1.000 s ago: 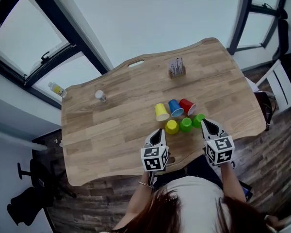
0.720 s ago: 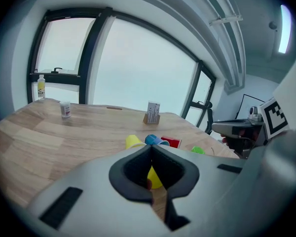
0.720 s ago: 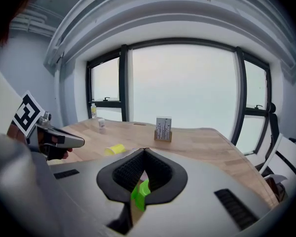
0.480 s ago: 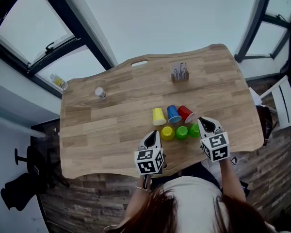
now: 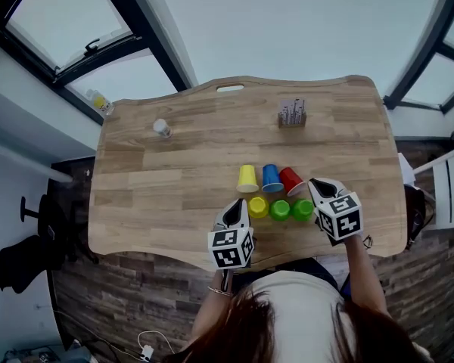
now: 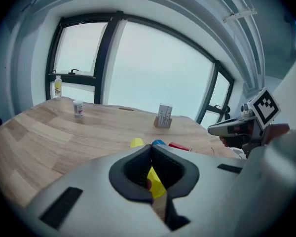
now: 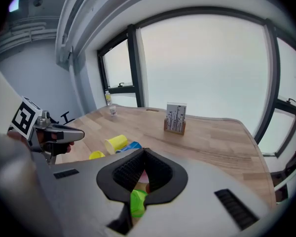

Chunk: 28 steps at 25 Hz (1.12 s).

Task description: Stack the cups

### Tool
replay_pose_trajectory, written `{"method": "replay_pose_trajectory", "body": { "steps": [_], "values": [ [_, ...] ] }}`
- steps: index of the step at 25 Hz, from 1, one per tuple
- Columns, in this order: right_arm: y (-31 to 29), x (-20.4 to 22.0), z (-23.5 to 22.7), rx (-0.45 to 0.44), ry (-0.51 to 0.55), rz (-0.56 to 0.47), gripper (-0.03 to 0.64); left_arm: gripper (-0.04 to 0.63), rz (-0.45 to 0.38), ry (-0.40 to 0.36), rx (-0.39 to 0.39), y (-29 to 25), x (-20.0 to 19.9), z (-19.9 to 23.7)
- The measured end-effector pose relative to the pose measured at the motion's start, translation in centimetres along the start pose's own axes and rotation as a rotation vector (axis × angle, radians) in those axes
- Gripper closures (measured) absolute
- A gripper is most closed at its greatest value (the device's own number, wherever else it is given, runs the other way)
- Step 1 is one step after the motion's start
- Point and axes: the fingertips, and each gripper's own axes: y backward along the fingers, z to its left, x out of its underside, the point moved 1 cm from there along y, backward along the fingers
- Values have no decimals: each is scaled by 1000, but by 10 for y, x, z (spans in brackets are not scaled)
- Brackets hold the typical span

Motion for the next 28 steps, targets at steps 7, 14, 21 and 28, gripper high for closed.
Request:
{"method": "replay_pose_trajectory", "body": {
  "steps": [7,14,21,28],
  "values": [
    [-24,-2,-11,-79,-18,67,584,576,9,3,-16,-3,3,-4],
    [-46,2,-16,-170,-65,156,548,577,35,1,-13,-9,6,-8],
    [-70,4,-17,-265,-96,256,494,576,63,4,5,-14,10,-14],
    [-95,17,-14,-343,-163,400,435,575,92,20,14,-20,13,-14]
  ]
}}
